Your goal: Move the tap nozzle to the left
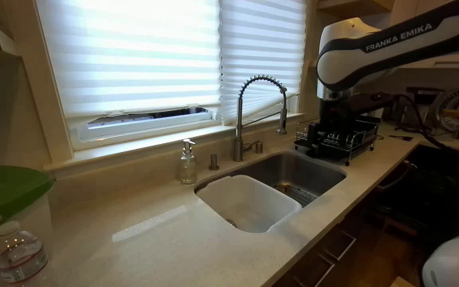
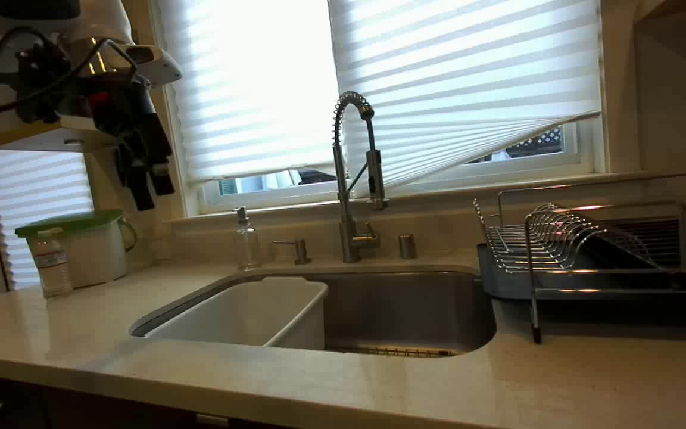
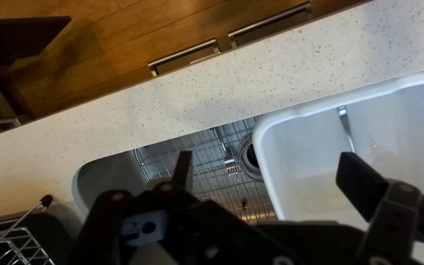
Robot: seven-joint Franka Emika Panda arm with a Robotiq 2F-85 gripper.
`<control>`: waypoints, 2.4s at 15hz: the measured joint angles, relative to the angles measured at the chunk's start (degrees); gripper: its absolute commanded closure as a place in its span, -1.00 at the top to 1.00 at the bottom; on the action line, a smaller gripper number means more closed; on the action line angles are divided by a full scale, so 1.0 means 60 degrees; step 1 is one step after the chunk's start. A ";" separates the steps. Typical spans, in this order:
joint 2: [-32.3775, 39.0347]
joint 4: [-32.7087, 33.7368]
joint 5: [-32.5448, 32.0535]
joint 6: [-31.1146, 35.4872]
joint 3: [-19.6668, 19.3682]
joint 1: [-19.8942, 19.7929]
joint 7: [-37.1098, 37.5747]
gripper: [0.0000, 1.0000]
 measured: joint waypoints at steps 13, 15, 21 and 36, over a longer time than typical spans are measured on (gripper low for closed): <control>0.0178 0.0197 -0.0041 0.0940 -0.0576 0.0019 -0.0618 1.00; 0.0485 0.0477 -0.0040 0.1837 -0.1212 0.0031 -0.1543 1.00; 0.2369 0.1941 0.1973 0.4111 -0.3542 0.0930 -0.5726 1.00; 0.7227 0.6000 1.1343 0.1282 -0.4974 0.0211 -0.9284 1.00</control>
